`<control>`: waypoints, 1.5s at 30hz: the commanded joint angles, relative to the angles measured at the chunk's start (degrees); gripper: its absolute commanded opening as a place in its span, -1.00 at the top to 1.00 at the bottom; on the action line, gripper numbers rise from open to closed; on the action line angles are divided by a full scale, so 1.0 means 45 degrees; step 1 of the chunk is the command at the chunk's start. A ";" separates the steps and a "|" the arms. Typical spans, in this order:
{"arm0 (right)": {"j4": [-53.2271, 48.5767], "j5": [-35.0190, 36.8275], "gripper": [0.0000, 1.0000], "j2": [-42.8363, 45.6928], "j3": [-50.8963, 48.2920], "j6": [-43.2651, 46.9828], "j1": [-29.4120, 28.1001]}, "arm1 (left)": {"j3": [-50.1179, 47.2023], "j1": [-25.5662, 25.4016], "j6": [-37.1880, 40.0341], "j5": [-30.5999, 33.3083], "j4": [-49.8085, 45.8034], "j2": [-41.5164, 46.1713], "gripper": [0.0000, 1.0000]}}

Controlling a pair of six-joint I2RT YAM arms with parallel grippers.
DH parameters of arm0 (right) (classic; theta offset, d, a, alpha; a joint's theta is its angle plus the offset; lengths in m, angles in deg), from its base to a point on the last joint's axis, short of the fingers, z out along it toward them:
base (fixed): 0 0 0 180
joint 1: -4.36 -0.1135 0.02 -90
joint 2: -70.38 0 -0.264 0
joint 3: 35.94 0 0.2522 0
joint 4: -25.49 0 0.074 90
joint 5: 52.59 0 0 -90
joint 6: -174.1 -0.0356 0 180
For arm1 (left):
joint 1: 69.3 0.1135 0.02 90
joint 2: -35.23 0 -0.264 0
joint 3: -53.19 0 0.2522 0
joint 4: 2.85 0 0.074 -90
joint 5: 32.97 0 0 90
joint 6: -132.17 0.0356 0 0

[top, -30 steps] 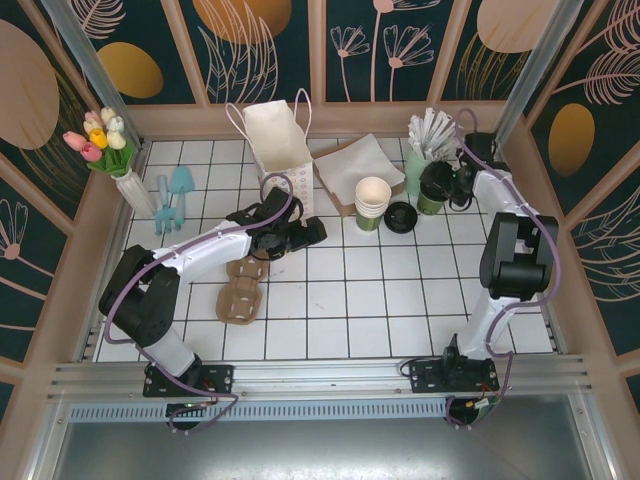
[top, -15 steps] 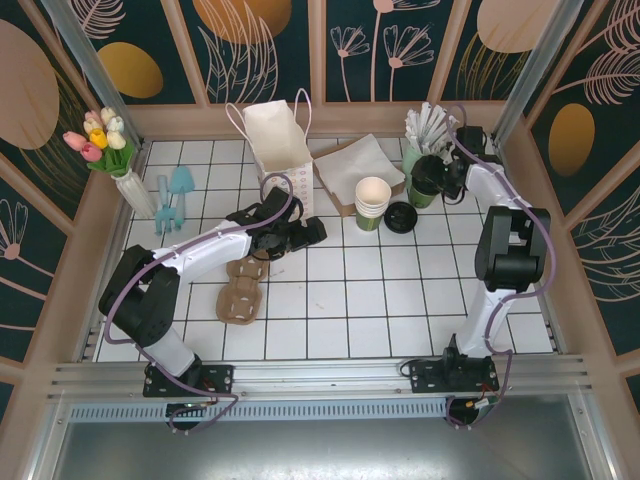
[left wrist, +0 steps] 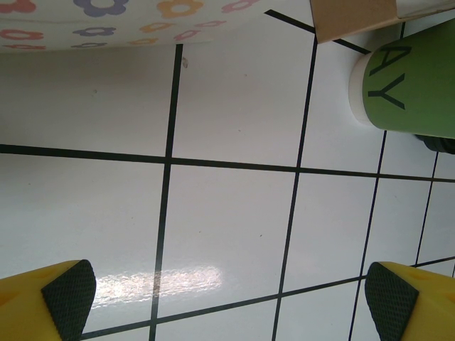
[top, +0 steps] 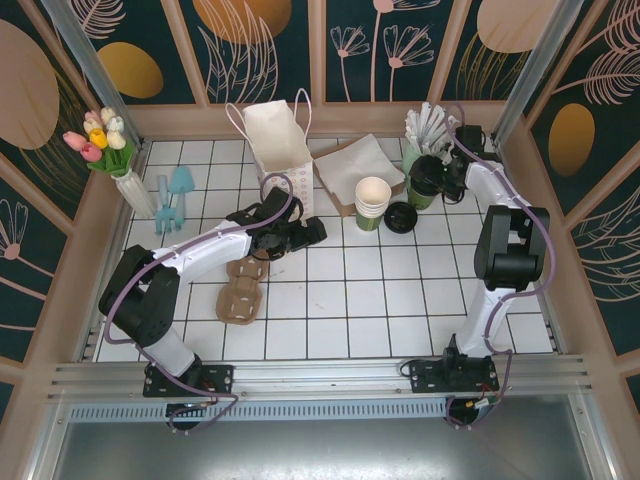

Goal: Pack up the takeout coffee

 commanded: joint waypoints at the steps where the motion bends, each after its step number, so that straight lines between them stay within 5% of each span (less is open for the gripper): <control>1: -0.0538 0.0303 -0.80 0.0111 0.0221 0.0065 -0.0095 | 0.0057 0.0014 -0.0077 0.0099 0.0212 0.0197 -0.97; 33: -0.0609 0.0920 -0.96 0.1007 0.0419 0.0080 -0.0089 | -0.0059 0.0008 -0.0152 -0.0083 0.0508 0.0217 -0.97; 45: -0.0136 0.1671 -0.98 0.4382 -0.1066 -0.0113 -0.0458 | -0.0955 0.0018 0.0130 0.0948 0.0489 0.2212 -0.97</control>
